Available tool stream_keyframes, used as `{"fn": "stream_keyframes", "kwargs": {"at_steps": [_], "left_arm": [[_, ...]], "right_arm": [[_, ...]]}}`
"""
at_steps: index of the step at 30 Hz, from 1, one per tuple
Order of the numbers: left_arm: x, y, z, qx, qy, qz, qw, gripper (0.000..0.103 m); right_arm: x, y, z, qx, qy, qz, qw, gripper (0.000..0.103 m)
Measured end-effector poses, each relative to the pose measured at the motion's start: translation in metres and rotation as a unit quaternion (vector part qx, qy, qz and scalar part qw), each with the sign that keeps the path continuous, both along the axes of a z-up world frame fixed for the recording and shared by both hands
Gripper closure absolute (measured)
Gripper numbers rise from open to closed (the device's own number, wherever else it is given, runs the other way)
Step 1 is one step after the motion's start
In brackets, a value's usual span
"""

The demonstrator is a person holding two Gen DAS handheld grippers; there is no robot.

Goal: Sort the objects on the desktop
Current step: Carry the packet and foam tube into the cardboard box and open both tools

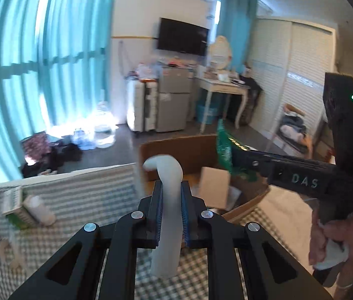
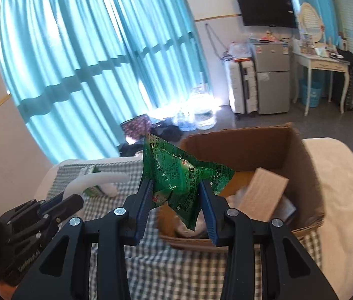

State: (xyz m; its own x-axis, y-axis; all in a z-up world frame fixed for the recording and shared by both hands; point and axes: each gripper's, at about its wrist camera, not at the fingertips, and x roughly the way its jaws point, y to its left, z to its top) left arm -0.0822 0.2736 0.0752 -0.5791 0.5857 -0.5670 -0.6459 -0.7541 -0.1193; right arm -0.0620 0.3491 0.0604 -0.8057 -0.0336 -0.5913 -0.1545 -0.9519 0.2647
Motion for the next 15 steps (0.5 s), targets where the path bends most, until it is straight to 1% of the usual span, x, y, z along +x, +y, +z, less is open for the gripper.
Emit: {"fn": "stream_keyframes", "kwargs": {"at_steps": [3, 5, 8, 11, 12, 14, 15], "left_arm": [[-0.014, 0.037, -0.009, 0.012, -0.047, -0.036, 0.9982, 0.09], [-0.023, 0.053, -0.014, 0.012, -0.064, -0.041, 0.997, 0.09], [-0.035, 0.069, -0.022, -0.003, -0.073, -0.032, 0.9968, 0.09], [-0.036, 0.077, -0.031, -0.032, -0.065, -0.02, 0.9972, 0.083], [-0.035, 0.078, -0.034, -0.043, -0.06, -0.015, 0.9972, 0.078], [-0.037, 0.073, -0.038, -0.048, -0.072, -0.007, 0.9962, 0.061], [-0.039, 0.071, -0.04, -0.048, -0.078, 0.001, 0.9958, 0.037]], "right_arm": [[0.001, 0.022, 0.004, 0.013, -0.006, -0.018, 1.0, 0.065], [0.0, 0.035, 0.002, 0.02, -0.013, -0.023, 0.999, 0.065], [-0.012, 0.052, -0.006, 0.024, -0.033, -0.029, 0.999, 0.065], [-0.023, 0.065, -0.019, 0.015, -0.05, -0.035, 0.998, 0.064], [-0.025, 0.068, -0.023, 0.011, -0.051, -0.04, 0.998, 0.064], [-0.03, 0.076, -0.03, -0.002, -0.052, -0.054, 0.997, 0.056], [-0.032, 0.077, -0.033, -0.006, -0.056, -0.061, 0.997, 0.051]]}}
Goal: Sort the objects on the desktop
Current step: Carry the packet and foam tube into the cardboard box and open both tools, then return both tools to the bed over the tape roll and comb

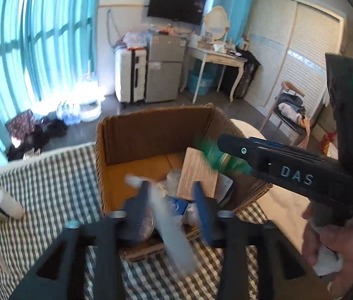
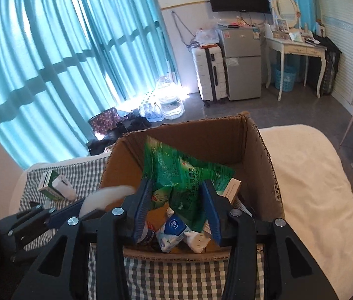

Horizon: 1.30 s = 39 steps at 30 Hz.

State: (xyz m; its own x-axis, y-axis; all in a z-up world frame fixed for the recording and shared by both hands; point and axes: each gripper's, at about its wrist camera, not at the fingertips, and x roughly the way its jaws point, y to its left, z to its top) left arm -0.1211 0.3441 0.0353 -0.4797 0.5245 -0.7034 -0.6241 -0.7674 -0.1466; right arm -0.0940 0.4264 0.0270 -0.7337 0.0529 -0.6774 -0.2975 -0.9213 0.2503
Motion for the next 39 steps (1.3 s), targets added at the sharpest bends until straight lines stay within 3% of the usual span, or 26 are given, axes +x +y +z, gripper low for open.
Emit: {"fn": "stream_keyframes", "kwargs": {"at_steps": [1, 3, 6, 9, 13, 18, 27, 32, 34, 39], "left_arm": [[-0.002, -0.002, 0.0, -0.002, 0.0, 0.013, 0.9999, 0.014], [-0.001, -0.012, 0.001, -0.001, 0.017, 0.046, 0.9988, 0.006], [-0.003, -0.026, -0.001, 0.007, 0.004, 0.049, 0.9988, 0.006], [0.001, -0.055, 0.004, 0.014, 0.015, 0.077, 0.9968, 0.006], [0.005, -0.101, 0.012, -0.005, 0.038, 0.121, 0.9919, 0.005], [0.002, -0.176, 0.029, -0.042, 0.074, 0.206, 0.9747, 0.004], [0.018, -0.298, 0.049, -0.035, 0.111, 0.306, 0.9447, 0.0], [0.025, -0.34, 0.022, -0.045, 0.098, 0.327, 0.939, 0.0], [0.028, -0.354, 0.002, -0.05, 0.09, 0.342, 0.934, 0.0], [0.039, -0.396, -0.069, -0.02, 0.069, 0.377, 0.9233, 0.0]], "right_arm": [[-0.004, 0.001, -0.004, 0.003, -0.006, -0.008, 1.0, 0.042], [-0.003, 0.001, -0.007, 0.021, -0.01, -0.027, 0.999, 0.038], [0.003, -0.002, -0.006, 0.027, 0.001, -0.033, 0.999, 0.038], [0.013, -0.011, -0.001, 0.04, 0.017, -0.033, 0.999, 0.038], [0.021, -0.044, 0.017, 0.105, 0.023, -0.017, 0.994, 0.037], [0.022, -0.084, 0.039, 0.142, 0.043, 0.016, 0.989, 0.034], [0.019, -0.188, 0.057, 0.158, 0.087, 0.104, 0.978, 0.019], [0.009, -0.242, 0.044, 0.144, 0.085, 0.16, 0.973, 0.017], [0.003, -0.256, 0.035, 0.119, 0.087, 0.181, 0.972, 0.017], [-0.014, -0.279, -0.014, 0.062, 0.105, 0.2, 0.972, 0.016]]}}
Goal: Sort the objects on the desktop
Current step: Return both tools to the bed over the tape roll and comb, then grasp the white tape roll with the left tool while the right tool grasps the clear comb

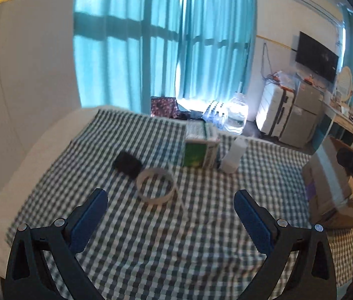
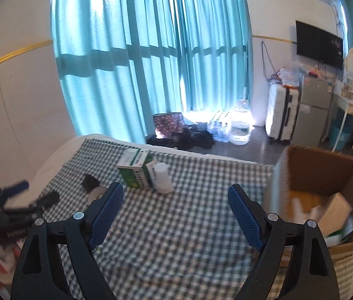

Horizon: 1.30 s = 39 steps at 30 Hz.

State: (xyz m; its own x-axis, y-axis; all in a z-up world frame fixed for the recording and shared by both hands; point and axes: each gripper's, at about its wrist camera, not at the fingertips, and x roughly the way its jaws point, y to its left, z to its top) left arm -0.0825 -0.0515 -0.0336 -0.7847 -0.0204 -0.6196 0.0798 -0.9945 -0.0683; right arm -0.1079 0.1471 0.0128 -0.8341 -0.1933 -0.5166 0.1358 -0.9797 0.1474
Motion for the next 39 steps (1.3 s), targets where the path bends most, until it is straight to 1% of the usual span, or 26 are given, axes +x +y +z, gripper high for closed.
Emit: {"fn": "stream_keyframes", "kwargs": {"at_steps": [1, 2, 3, 4, 6, 7, 8, 9, 10, 12, 14, 15, 17, 18, 21, 23, 26, 28, 31, 33, 36, 39], "left_arm": [[-0.001, -0.006, -0.014, 0.007, -0.01, 0.009, 0.9999, 0.0], [-0.005, -0.011, -0.026, 0.013, -0.028, 0.017, 0.9994, 0.0], [-0.011, -0.015, -0.038, 0.02, -0.046, 0.02, 0.9985, 0.0], [-0.017, -0.019, -0.048, 0.024, -0.054, 0.019, 0.9981, 0.0], [-0.029, -0.02, -0.056, 0.018, -0.062, 0.035, 0.9973, 0.0], [-0.036, -0.02, -0.059, 0.022, -0.064, 0.04, 0.9969, 0.0], [-0.042, -0.02, -0.06, 0.032, -0.063, 0.039, 0.9968, 0.0], [-0.047, -0.019, -0.063, 0.042, -0.056, 0.037, 0.9969, 0.0], [-0.052, -0.017, -0.066, 0.044, -0.052, 0.036, 0.9971, 0.0], [-0.062, -0.014, -0.077, 0.03, -0.05, 0.031, 0.9978, 0.0], [-0.073, -0.013, -0.091, 0.012, -0.062, 0.021, 0.9978, 0.0], [-0.079, -0.014, -0.098, -0.001, -0.072, 0.021, 0.9972, 0.0], [-0.087, -0.018, -0.108, -0.015, -0.086, 0.03, 0.9957, 0.0], [-0.089, -0.022, -0.11, -0.012, -0.088, 0.034, 0.9954, 0.0], [-0.091, -0.036, -0.11, 0.01, -0.081, 0.052, 0.9953, 0.0], [-0.095, -0.045, -0.112, 0.019, -0.077, 0.062, 0.9949, 0.0], [-0.103, -0.048, -0.118, 0.028, -0.084, 0.04, 0.9952, 0.0], [-0.106, -0.047, -0.123, 0.03, -0.088, 0.025, 0.9954, 0.0], [-0.112, -0.042, -0.128, 0.038, -0.087, 0.004, 0.9954, 0.0], [-0.12, -0.036, -0.133, 0.033, -0.089, -0.003, 0.9955, 0.0], [-0.135, -0.03, -0.14, 0.025, -0.095, -0.011, 0.9951, 0.0], [-0.147, -0.03, -0.144, 0.018, -0.101, -0.008, 0.9947, 0.0]], "right_arm": [[-0.008, -0.003, -0.019, -0.018, -0.014, 0.022, 0.999, 0.013], [-0.017, -0.005, -0.033, -0.028, -0.042, 0.03, 0.998, 0.013], [-0.026, -0.006, -0.047, -0.034, -0.072, 0.03, 0.996, 0.013], [-0.036, -0.006, -0.062, -0.041, -0.093, 0.026, 0.994, 0.013], [-0.053, -0.006, -0.078, -0.045, -0.113, 0.012, 0.993, 0.013], [-0.064, -0.007, -0.086, -0.05, -0.13, 0.002, 0.99, 0.013], [-0.071, -0.01, -0.091, -0.052, -0.135, 0.004, 0.989, 0.013], [-0.079, -0.012, -0.094, -0.046, -0.134, 0.006, 0.99, 0.013], [-0.082, -0.015, -0.097, -0.034, -0.131, 0.008, 0.991, 0.013], [-0.089, -0.027, -0.101, 0.013, -0.118, 0.014, 0.993, 0.013], [-0.094, -0.039, -0.109, 0.054, -0.105, 0.021, 0.993, 0.013], [-0.098, -0.046, -0.112, 0.066, -0.101, 0.029, 0.992, 0.013], [-0.106, -0.06, -0.117, 0.08, -0.096, 0.046, 0.991, 0.013], [-0.112, -0.068, -0.121, 0.084, -0.095, 0.056, 0.99, 0.013], [-0.118, -0.085, -0.134, 0.082, -0.093, 0.082, 0.989, 0.013], [-0.119, -0.097, -0.145, 0.07, -0.098, 0.106, 0.987, 0.013], [-0.112, -0.113, -0.153, 0.043, -0.109, 0.154, 0.981, 0.013], [-0.107, -0.119, -0.156, 0.042, -0.114, 0.169, 0.978, 0.013], [-0.108, -0.125, -0.16, 0.053, -0.124, 0.168, 0.977, 0.013], [-0.11, -0.122, -0.161, 0.054, -0.131, 0.161, 0.977, 0.013], [-0.115, -0.116, -0.164, 0.041, -0.145, 0.145, 0.978, 0.013], [-0.119, -0.112, -0.167, 0.03, -0.154, 0.135, 0.978, 0.013]]}}
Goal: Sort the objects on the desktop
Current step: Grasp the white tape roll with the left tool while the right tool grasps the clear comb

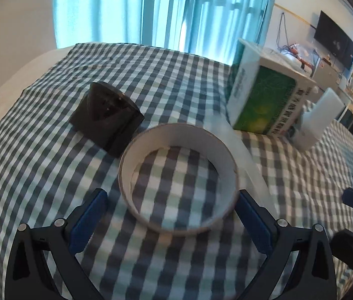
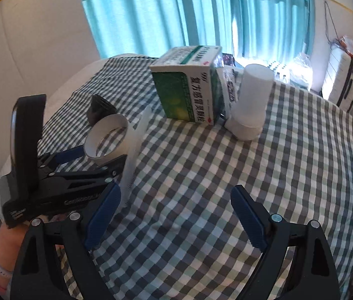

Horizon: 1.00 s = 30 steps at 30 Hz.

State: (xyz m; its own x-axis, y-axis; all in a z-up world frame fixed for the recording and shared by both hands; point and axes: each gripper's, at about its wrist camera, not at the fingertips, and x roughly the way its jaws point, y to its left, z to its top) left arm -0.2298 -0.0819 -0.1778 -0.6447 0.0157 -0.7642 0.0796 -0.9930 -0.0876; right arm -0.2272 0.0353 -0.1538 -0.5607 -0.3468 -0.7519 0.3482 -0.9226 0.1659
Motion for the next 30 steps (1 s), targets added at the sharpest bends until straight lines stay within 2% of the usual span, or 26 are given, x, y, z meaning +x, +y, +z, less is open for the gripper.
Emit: {"fn": "stream_keyframes", "kwargs": {"at_steps": [5, 9, 13, 16, 21, 25, 30], "left_arm": [[-0.002, -0.006, -0.001, 0.01, 0.009, 0.008, 0.9999, 0.0], [-0.004, -0.009, 0.003, 0.001, 0.005, 0.016, 0.9999, 0.019], [-0.004, -0.017, 0.008, -0.007, 0.004, 0.035, 0.9994, 0.02], [0.0, -0.034, 0.013, 0.009, 0.012, 0.057, 0.9983, 0.02], [0.007, -0.065, 0.029, 0.047, 0.031, 0.104, 0.993, 0.02], [0.003, -0.072, 0.034, 0.049, 0.037, 0.104, 0.9927, 0.02], [0.003, -0.068, 0.036, 0.05, 0.034, 0.097, 0.9935, 0.02]], "right_arm": [[-0.004, -0.008, -0.001, 0.014, 0.016, 0.011, 1.0, 0.013], [-0.008, -0.019, -0.01, 0.017, 0.01, 0.03, 0.999, 0.013], [-0.015, -0.037, -0.023, 0.01, 0.0, 0.047, 0.999, 0.013], [-0.017, -0.054, -0.029, 0.015, 0.008, 0.06, 0.998, 0.016], [-0.021, -0.079, -0.043, 0.07, 0.011, 0.059, 0.996, 0.023], [-0.019, -0.087, -0.047, 0.105, 0.023, 0.066, 0.992, 0.03], [-0.023, -0.084, -0.047, 0.107, 0.019, 0.057, 0.992, 0.041]]}}
